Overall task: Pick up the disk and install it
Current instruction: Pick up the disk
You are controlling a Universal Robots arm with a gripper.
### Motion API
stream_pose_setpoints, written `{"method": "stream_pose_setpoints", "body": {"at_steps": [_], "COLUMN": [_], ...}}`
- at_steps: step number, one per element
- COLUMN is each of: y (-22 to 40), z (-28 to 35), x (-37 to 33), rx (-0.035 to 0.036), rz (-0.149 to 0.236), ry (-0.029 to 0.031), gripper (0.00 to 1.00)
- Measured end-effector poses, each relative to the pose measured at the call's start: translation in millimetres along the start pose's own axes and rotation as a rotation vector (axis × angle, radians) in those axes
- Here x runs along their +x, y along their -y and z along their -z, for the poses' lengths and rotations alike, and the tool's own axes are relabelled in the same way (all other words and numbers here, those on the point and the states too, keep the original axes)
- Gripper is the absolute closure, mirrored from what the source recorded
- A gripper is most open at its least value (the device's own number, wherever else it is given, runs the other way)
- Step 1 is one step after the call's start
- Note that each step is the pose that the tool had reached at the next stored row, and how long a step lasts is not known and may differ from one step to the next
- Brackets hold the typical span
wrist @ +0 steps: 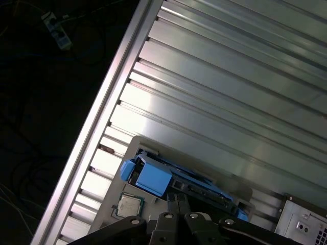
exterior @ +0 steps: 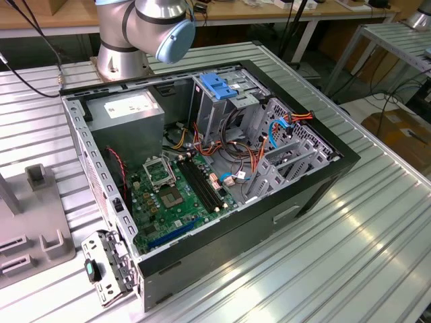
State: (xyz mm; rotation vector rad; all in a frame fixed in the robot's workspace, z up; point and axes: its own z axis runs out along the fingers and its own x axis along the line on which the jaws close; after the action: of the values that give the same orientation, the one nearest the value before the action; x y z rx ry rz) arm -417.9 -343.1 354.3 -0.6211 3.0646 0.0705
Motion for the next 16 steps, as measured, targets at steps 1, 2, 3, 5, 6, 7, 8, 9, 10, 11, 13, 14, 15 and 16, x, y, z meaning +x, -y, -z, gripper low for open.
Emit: {"method": "stream_pose_setpoints", "body": {"at_steps": [1,2,3,5,6,7,8,9,10,11,13,14,15,16], "y": [0.0,0.0,0.0,0.0,0.0,0.0,0.0,0.0,0.0,0.0,0.0,0.0,0.0,0.0], "z": [0.0,0.0,0.0,0.0,0.0,0.0,0.0,0.0,0.0,0.0,0.0,0.0,0.0,0.0], "x": [0.0,0.0,0.0,0.0,0.0,0.0,0.0,0.0,0.0,0.0,0.0,0.0,0.0,0.0], "rx": [0.0,0.0,0.0,0.0,-0.0001,-0.0002,-0.0004,-0.001,-0.0012,-0.0014,-0.0019,-0.0025,-0.0028,-0.003], "rz": [0.0,0.0,0.0,0.001,0.003,0.008,0.02,0.043,0.054,0.064,0.084,0.112,0.125,0.132], "ry": [0.0,0.0,0.0,0.0,-0.0002,-0.0003,-0.0008,-0.0018,-0.0022,-0.0026,-0.0035,-0.0046,-0.0052,-0.0055], "gripper": [0.89,0.89,0.89,0.89,0.89,0.89,0.89,0.89,0.89,0.89,0.89,0.89,0.89,0.89]}}
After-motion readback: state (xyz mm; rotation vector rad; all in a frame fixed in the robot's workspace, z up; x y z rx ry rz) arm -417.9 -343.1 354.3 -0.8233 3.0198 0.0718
